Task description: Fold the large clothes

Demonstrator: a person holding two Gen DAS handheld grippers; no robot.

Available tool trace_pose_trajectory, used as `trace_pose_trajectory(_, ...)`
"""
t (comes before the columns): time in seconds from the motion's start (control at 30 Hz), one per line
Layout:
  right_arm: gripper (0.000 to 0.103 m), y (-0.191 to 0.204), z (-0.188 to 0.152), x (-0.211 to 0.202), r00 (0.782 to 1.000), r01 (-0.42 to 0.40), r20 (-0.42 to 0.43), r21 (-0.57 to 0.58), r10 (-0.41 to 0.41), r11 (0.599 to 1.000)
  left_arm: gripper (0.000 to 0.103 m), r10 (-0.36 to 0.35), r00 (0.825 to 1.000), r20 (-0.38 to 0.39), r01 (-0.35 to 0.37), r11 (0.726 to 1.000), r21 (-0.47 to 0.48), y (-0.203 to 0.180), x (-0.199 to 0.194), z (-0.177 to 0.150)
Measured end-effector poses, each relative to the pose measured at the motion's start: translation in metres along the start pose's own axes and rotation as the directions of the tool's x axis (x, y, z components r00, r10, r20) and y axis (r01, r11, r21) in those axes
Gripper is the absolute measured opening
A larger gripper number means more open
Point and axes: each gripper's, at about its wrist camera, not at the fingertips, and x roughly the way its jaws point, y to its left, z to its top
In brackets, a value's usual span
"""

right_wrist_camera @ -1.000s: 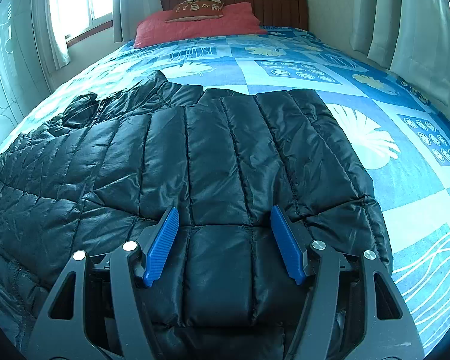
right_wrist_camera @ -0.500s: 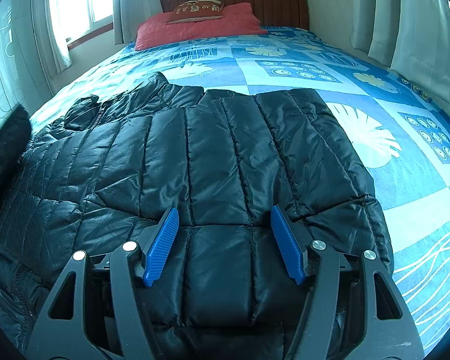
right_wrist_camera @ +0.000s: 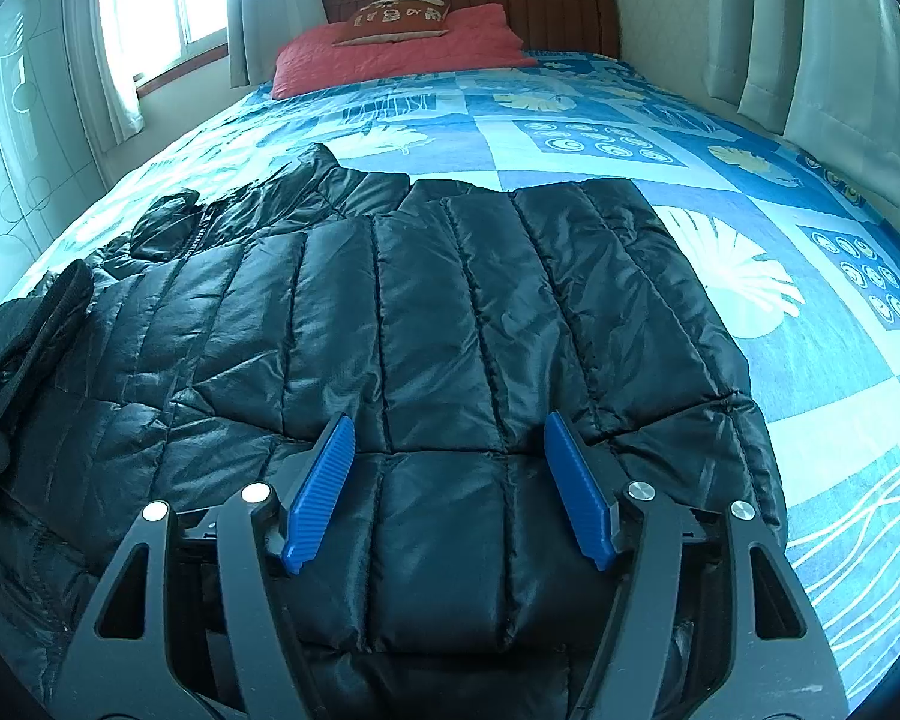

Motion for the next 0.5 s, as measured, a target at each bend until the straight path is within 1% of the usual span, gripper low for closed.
trace_pose_trajectory(0.1, 0.070, 0.007, 0.004, -0.012, 1.000, 0.027, 0.009, 0.007, -0.028, 1.000, 0.063, -0.022, 0.999, 0.024, 0.021, 1.000, 0.017, 0.010, -0.021, -0.002)
trace_pose_trajectory(0.13, 0.070, 0.008, 0.004, -0.018, 1.000, 0.018, 0.015, 0.024, -0.019, 1.000, 0.065, -0.024, 0.999, 0.028, 0.024, 1.000, 0.016, 0.015, -0.027, -0.003)
trace_pose_trajectory(0.2, 0.070, 0.021, 0.007, -0.033, 0.997, -0.068, 0.033, 0.065, 0.066, 0.996, 0.067, -0.029, 0.998, 0.048, 0.029, 1.000, 0.003, 0.031, -0.041, -0.005)
trace_pose_trajectory(0.27, 0.070, 0.041, 0.011, -0.042, 0.991, -0.129, 0.036, 0.062, 0.127, 0.990, 0.069, -0.010, 0.998, 0.062, 0.011, 1.000, -0.017, 0.052, -0.051, -0.009)
trace_pose_trajectory(0.33, 0.070, 0.066, 0.014, -0.043, 0.979, -0.203, 0.015, 0.061, 0.202, 0.977, 0.069, 0.013, 0.998, 0.064, -0.010, 0.999, -0.037, 0.072, -0.056, -0.013)
trace_pose_trajectory(0.37, 0.071, 0.080, 0.016, -0.040, 0.970, -0.241, -0.006, 0.066, 0.242, 0.968, 0.069, 0.042, 0.997, 0.066, -0.039, 0.998, -0.047, 0.085, -0.057, -0.015)
trace_pose_trajectory(0.43, 0.071, 0.105, 0.018, -0.031, 0.959, -0.278, -0.037, 0.065, 0.281, 0.958, 0.069, 0.083, 0.995, 0.062, -0.080, 0.995, -0.061, 0.105, -0.058, -0.019)
trace_pose_trajectory(0.5, 0.071, 0.133, 0.018, -0.017, 0.952, -0.293, -0.072, 0.053, 0.296, 0.955, 0.069, 0.118, 0.992, 0.045, -0.113, 0.990, -0.089, 0.129, -0.057, -0.023)
